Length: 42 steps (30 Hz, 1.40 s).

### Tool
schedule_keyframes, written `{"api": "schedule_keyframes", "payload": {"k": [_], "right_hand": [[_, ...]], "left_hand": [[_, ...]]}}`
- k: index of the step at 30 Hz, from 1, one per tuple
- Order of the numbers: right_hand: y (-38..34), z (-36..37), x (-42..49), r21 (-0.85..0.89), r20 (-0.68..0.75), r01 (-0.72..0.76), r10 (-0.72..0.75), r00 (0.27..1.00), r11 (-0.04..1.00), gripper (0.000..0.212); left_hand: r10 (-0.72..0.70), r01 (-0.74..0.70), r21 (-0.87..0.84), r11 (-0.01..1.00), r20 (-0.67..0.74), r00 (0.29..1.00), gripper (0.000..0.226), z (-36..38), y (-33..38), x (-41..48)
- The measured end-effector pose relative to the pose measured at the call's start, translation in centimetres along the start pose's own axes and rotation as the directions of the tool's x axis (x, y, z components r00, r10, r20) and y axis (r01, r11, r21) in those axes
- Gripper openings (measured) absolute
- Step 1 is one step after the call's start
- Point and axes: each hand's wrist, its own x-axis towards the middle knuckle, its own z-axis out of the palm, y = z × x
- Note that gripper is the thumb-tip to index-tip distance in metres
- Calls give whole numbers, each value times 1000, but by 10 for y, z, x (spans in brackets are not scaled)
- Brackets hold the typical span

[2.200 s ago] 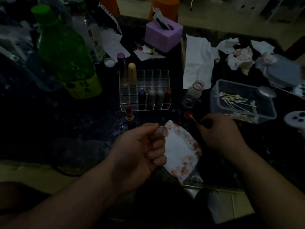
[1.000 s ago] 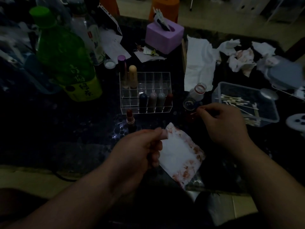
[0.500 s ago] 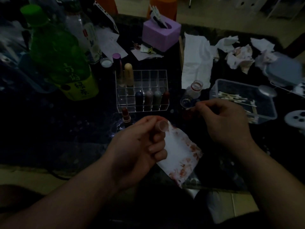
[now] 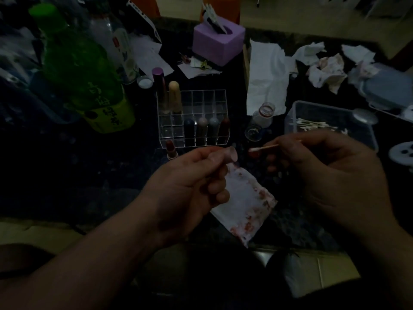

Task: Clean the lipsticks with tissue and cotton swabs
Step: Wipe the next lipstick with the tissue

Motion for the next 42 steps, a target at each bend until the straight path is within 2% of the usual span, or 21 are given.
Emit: {"api": "schedule_keyframes", "payload": {"k": [6,11,18,25,30,36,42], "right_hand": [[-2,7,-7,-128,149,262,-243,959,956,9],[5,5,-5,-201,215,316,-273,938,927,8],[4,1,-2,-260,235,385,-329,915,885,7],[0,-1,-4,-228,250,394,-338,907,890,9],[-2,3,-7,-253,208,380,-334,919,890,10],[-3,4,-8,-219,147,312,-284,947,924,7],[-8,-5,-5,-309,221,306,-245,944,900,6]], "left_hand": [[-10,12,50,999,-57,998,17,4,-3,-2],[-19,19,41,999,-10,1000,16,5,1,-3],[15,-16,25,1000,36,999,16,7,2,-3],[94,-94,8,996,53,994,18,5,0,-2],[148,-149,9,989,65,987,20,4,-1,-3],[145,-148,35,988,67,987,22,5,-1,-4],[162,-164,38,986,55,985,23,4,1,-5]]}}
